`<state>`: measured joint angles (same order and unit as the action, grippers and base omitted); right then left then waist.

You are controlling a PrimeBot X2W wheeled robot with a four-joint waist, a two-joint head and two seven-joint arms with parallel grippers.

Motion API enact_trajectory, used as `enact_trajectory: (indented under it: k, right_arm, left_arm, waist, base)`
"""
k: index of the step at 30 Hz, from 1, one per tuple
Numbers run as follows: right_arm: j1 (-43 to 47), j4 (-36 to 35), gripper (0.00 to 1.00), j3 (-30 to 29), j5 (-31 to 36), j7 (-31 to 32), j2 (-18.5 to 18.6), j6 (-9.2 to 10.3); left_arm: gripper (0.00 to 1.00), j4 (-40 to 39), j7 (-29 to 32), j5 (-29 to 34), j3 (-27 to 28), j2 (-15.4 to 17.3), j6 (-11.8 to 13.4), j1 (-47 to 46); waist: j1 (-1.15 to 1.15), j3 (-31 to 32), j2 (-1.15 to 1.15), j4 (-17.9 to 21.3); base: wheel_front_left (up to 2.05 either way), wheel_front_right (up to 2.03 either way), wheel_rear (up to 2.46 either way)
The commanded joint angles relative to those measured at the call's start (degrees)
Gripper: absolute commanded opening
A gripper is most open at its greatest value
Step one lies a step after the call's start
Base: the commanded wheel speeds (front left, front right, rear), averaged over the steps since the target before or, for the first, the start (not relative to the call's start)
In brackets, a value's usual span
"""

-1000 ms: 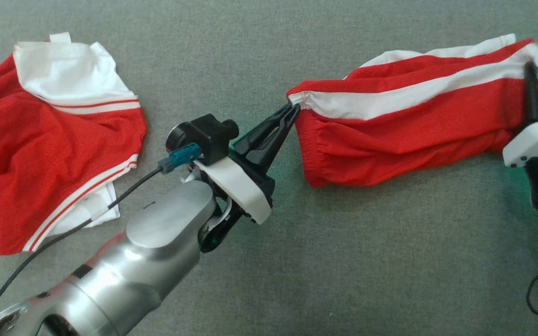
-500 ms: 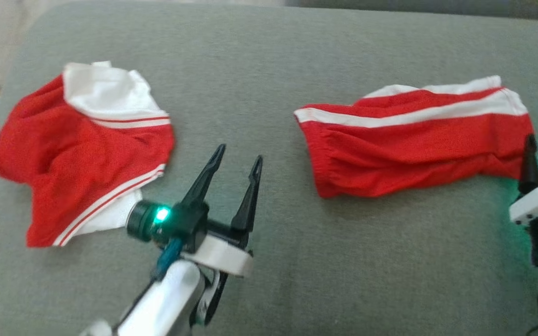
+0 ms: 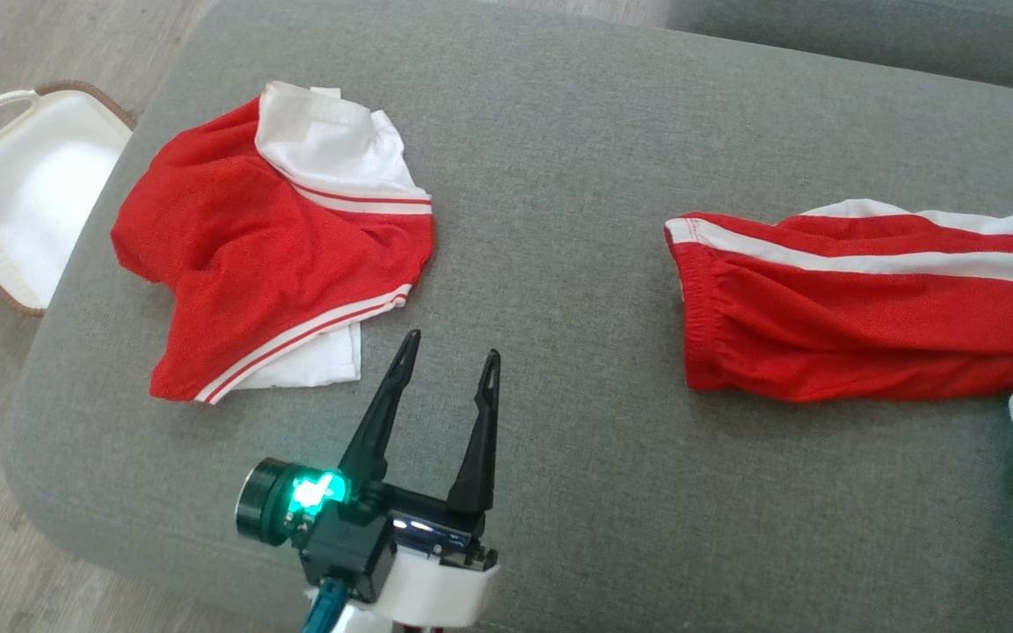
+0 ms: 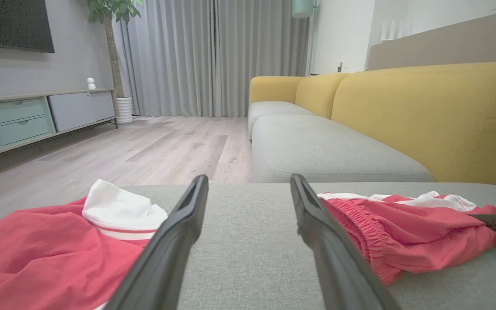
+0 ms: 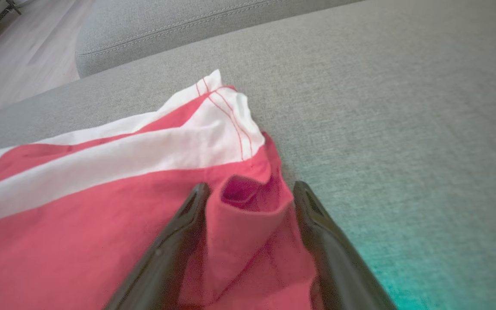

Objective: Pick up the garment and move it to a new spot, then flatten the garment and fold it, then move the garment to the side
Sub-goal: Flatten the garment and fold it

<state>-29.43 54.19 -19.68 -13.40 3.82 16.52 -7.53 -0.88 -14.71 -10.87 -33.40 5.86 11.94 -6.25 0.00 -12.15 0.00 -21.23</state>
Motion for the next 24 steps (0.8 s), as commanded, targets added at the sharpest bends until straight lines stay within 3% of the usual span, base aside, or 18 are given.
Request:
enact_trajectory:
  k: [1, 2, 3, 9, 18, 24]
  right_arm:
    - [-1.2, 0.1, 0.51, 1.4, -1.0, 1.8, -0.2, 0.04]
    - [-1.3, 0.7, 0.14, 1.8, -1.7, 2.3, -0.2, 0.04]
    - [-1.2, 1.0, 0.0, 2.3, -2.2, 2.3, -0.2, 0.04]
    - [-0.8, 1.0, 0.0, 3.8, -4.4, -0.2, 1.3, 0.04]
    - [0.7, -2.7, 0.0, 5.0, -3.7, -2.2, 8.1, 0.04]
    - [0.3, -6.1, 0.0, 4.5, -4.8, -2.5, 9.2, 0.04]
  left_arm:
    - [1.0, -2.3, -0.3, 0.5, 2.5, -0.5, -0.3, -1.1]
    - [1.0, -2.4, -0.3, 0.7, 3.0, -0.6, -0.5, -0.8]
    - [1.0, -2.3, -0.3, 0.9, 3.4, -0.8, -0.7, -0.6]
    - [1.0, -2.4, -0.3, 2.1, 5.9, -1.2, -1.9, 0.1]
    - [1.0, -2.0, -0.3, 3.2, 8.0, -1.7, -4.0, 0.7]
    - [1.0, -1.3, -0.3, 3.5, 8.2, -2.1, -5.3, 0.4]
  waist:
    - [0.0, 0.1, 0.0, -0.2]
    - [0.0, 0.2, 0.0, -0.1]
    - [0.0, 0.4, 0.0, 0.1]
    - [0.0, 1.6, 0.0, 3.6]
    - [0.0, 2.1, 0.0, 10.8]
    - [0.0, 2.3, 0.0, 12.9]
  base:
    - [0.0, 0.0, 0.0]
    - [0.0, 0.0, 0.0]
    - [0.0, 0.0, 0.0]
    - [0.0, 0.0, 0.0]
    - [0.0, 0.0, 0.0]
    - [0.0, 0.0, 0.0]
